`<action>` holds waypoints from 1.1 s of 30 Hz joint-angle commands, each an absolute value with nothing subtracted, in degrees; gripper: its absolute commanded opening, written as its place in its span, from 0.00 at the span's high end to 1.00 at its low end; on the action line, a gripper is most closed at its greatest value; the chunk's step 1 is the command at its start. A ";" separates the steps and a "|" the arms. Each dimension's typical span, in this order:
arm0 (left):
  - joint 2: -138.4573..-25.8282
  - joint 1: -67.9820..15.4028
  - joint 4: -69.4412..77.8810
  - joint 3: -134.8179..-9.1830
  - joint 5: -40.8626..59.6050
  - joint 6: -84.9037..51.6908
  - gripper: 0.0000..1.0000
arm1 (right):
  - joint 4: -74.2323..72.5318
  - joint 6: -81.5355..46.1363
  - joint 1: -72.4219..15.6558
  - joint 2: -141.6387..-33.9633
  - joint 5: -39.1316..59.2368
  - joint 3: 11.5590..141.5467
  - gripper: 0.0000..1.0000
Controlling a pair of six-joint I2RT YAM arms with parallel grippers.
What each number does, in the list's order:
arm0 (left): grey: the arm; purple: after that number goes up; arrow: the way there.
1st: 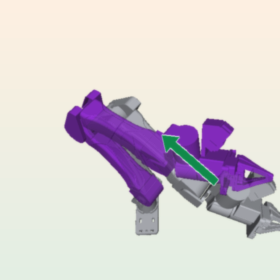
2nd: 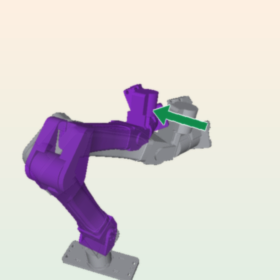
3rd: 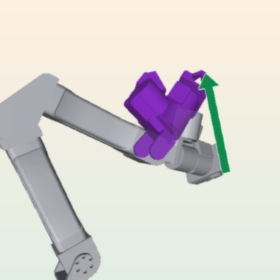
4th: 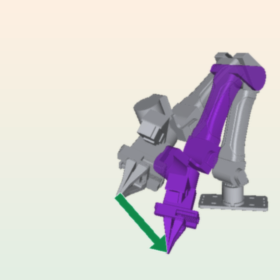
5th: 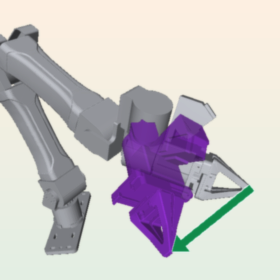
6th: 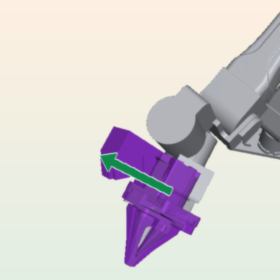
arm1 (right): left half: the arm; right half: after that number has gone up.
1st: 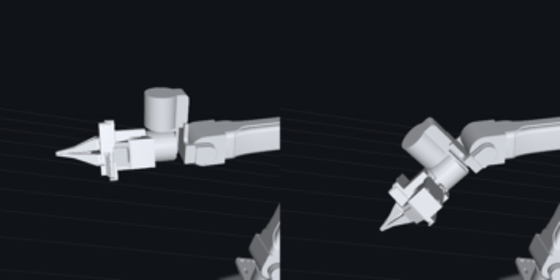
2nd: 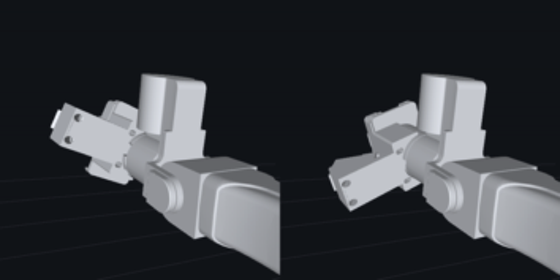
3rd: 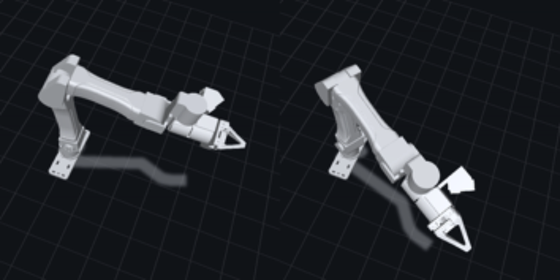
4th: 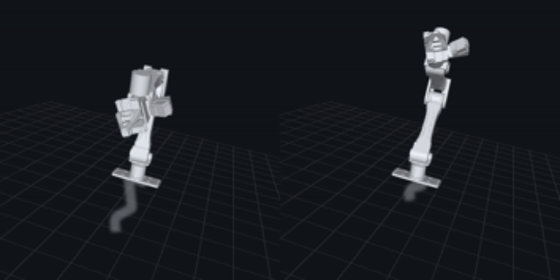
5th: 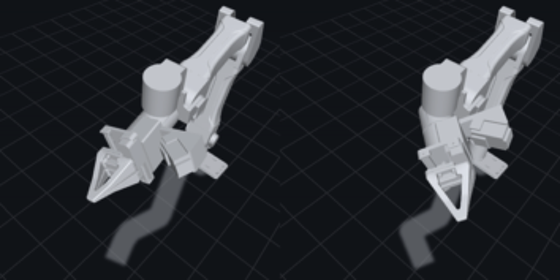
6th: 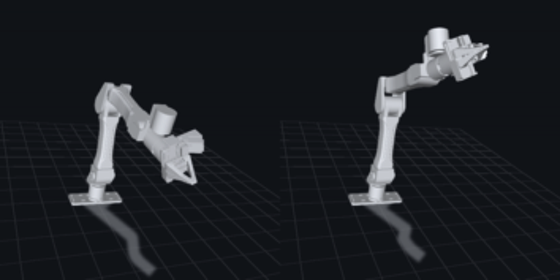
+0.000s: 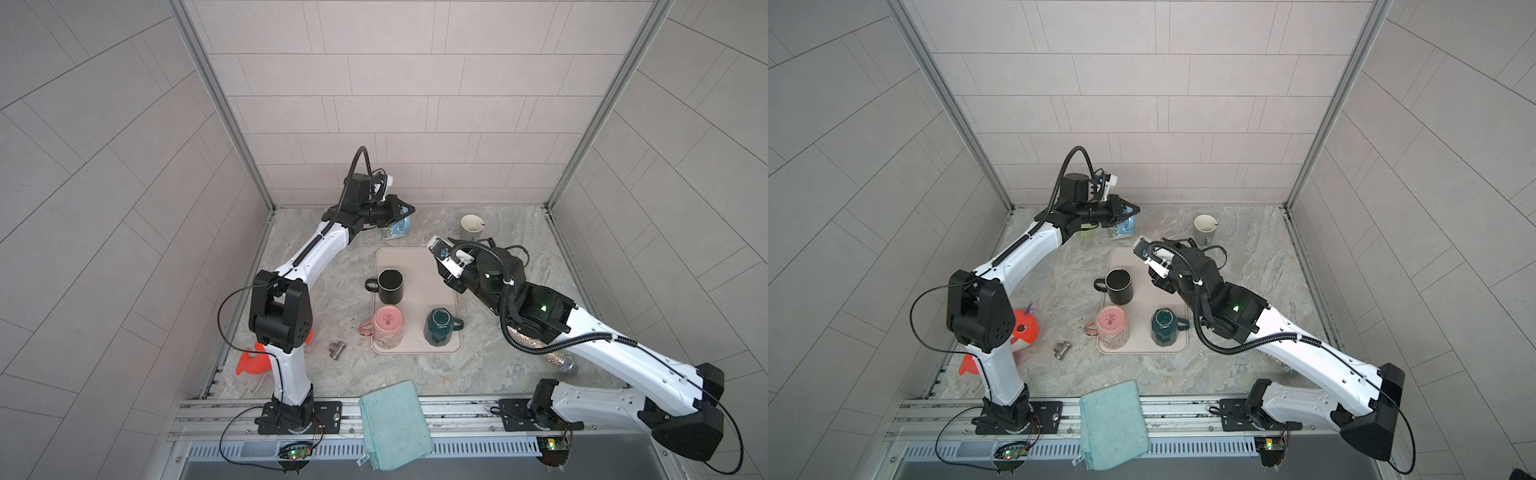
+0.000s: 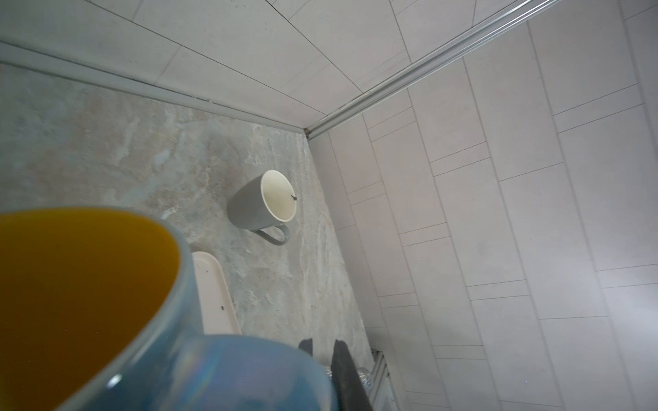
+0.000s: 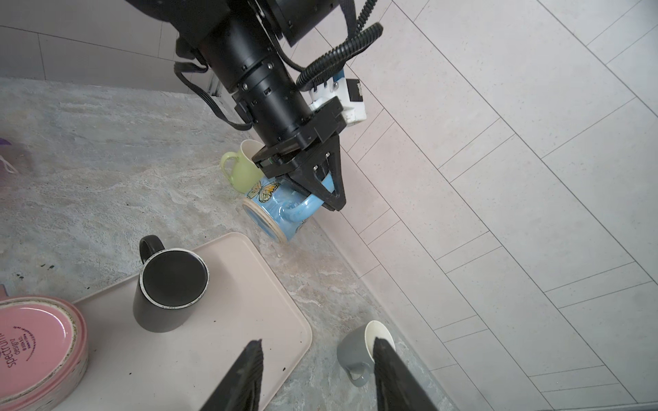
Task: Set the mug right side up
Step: 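Carry the mug farther away with the left gripper while the right gripper withdraws, then lower the blue butterfly mug upright onto the table beside the light green mug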
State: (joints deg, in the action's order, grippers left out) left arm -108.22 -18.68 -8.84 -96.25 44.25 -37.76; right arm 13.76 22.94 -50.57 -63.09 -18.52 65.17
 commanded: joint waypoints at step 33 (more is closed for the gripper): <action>-133.31 -16.40 35.19 -100.72 30.21 -21.14 1.00 | 12.92 17.46 -48.30 -70.00 -17.31 65.24 0.50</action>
State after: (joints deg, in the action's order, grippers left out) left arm -133.45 -16.62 22.48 -98.41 30.30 -22.90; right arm 13.85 18.52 -48.58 -69.78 -17.67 63.77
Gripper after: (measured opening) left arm 0.114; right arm 0.502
